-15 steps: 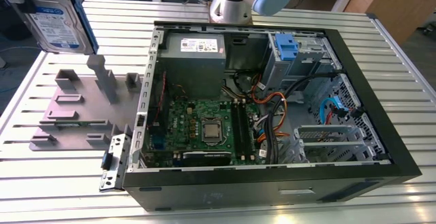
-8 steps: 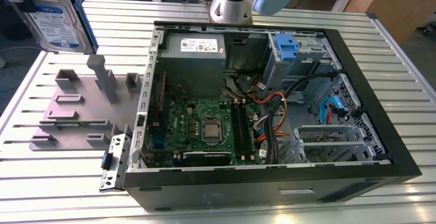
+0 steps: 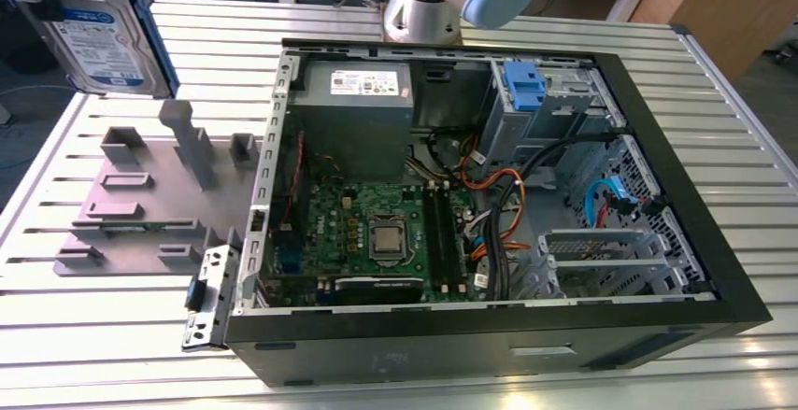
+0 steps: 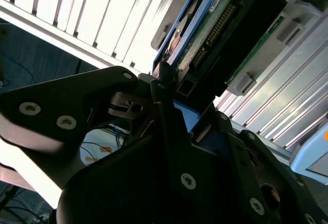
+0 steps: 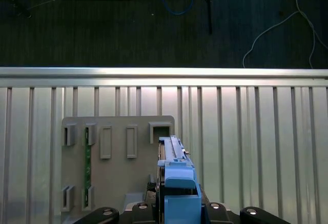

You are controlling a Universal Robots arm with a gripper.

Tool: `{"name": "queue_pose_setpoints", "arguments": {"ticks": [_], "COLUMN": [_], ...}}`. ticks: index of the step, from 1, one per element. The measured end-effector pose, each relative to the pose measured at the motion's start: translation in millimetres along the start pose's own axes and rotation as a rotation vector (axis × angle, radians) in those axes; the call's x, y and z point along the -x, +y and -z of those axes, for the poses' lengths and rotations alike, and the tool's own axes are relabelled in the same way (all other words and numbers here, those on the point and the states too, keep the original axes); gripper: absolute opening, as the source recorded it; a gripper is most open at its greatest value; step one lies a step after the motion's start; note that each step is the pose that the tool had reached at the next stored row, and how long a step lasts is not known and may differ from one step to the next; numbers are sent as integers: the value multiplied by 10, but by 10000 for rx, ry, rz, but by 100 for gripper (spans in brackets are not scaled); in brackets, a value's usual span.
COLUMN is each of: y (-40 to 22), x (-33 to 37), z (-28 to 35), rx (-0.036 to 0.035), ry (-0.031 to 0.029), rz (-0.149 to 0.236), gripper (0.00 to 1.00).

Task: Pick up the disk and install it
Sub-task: 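Insert the disk into the insertion slot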

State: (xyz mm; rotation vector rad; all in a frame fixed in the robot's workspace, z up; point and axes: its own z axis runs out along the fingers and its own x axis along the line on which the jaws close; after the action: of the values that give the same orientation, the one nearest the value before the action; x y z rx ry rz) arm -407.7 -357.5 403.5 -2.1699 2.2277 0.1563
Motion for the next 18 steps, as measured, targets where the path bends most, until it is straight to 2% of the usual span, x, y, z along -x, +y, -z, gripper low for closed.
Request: {"name": "queue_pose_setpoints", "arguments": {"ticks": [18], "y": [2], "x": [4], "z": [48], "rx": [0], "ry": [0], "rz": [1], "gripper": [37]}}
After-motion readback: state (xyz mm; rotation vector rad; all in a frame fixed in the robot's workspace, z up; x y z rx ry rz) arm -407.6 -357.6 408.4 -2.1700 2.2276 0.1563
